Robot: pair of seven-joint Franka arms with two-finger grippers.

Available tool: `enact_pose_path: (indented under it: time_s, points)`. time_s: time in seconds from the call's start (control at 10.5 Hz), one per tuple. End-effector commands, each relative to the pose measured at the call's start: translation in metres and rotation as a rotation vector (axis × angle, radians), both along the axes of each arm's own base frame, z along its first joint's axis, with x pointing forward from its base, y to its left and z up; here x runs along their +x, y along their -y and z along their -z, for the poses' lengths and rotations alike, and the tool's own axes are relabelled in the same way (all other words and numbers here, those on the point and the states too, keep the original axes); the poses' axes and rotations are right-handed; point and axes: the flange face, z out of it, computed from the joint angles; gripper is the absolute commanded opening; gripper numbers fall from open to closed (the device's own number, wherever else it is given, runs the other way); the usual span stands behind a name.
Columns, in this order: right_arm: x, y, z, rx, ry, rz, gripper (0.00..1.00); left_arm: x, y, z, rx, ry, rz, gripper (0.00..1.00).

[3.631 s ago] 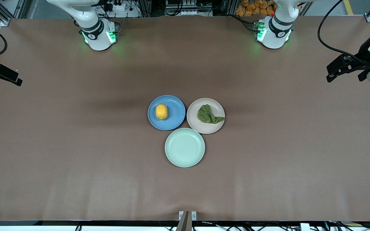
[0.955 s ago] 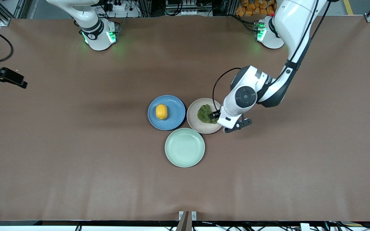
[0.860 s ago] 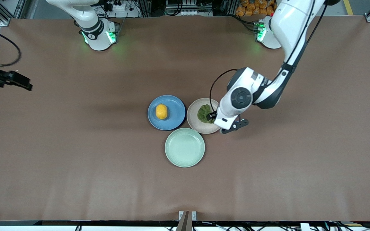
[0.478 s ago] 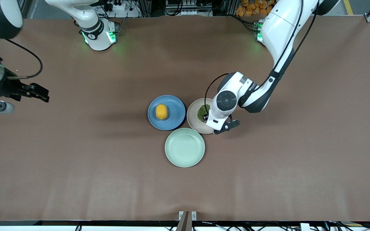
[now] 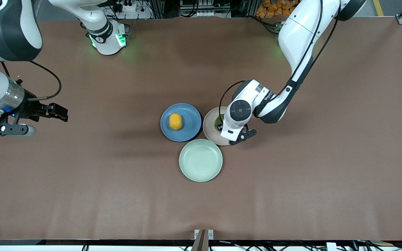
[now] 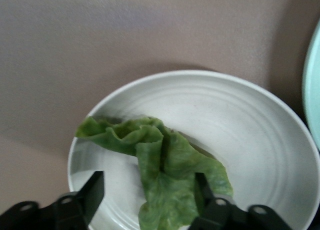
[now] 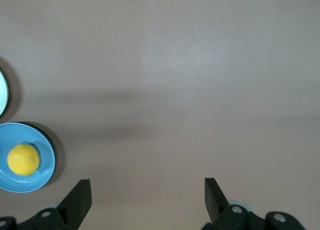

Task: Pick lemon and lettuce from blue and beige plates
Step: 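Grasp the lettuce with the left gripper while the right gripper approaches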

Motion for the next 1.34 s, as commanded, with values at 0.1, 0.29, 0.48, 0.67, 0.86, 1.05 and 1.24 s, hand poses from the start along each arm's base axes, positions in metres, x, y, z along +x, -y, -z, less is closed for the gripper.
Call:
enact_pose_path:
  time_s: [0.1, 0.29, 0.48, 0.67, 0.86, 1.05, 1.24]
  points:
    - [0.009, -0.041, 0.034, 0.016, -0.046, -0.05, 1.0, 0.001, 0.011, 0.014, 0.002, 0.039, -0.038, 0.49]
    - [0.012, -0.061, 0.055, 0.027, -0.035, -0.014, 1.0, 0.002, 0.011, 0.011, 0.001, 0.042, -0.053, 0.09]
    - [0.007, -0.084, 0.072, 0.072, -0.042, 0.023, 1.0, 0.004, 0.01, 0.006, 0.005, 0.05, -0.086, 0.0]
    - [0.0, -0.121, 0.102, 0.09, -0.042, 0.07, 1.0, 0.007, 0.011, -0.005, -0.002, 0.064, -0.098, 0.0]
    - [-0.005, -0.165, 0.137, 0.109, -0.018, 0.121, 1.0, 0.016, 0.007, -0.027, -0.009, 0.084, -0.11, 0.0]
    - [-0.014, -0.199, 0.172, 0.117, -0.012, 0.133, 1.0, 0.034, -0.024, -0.071, 0.019, 0.09, -0.156, 0.0]
    - [-0.026, -0.237, 0.203, 0.112, -0.032, 0.094, 1.0, 0.056, -0.069, -0.12, 0.035, 0.103, -0.176, 0.0]
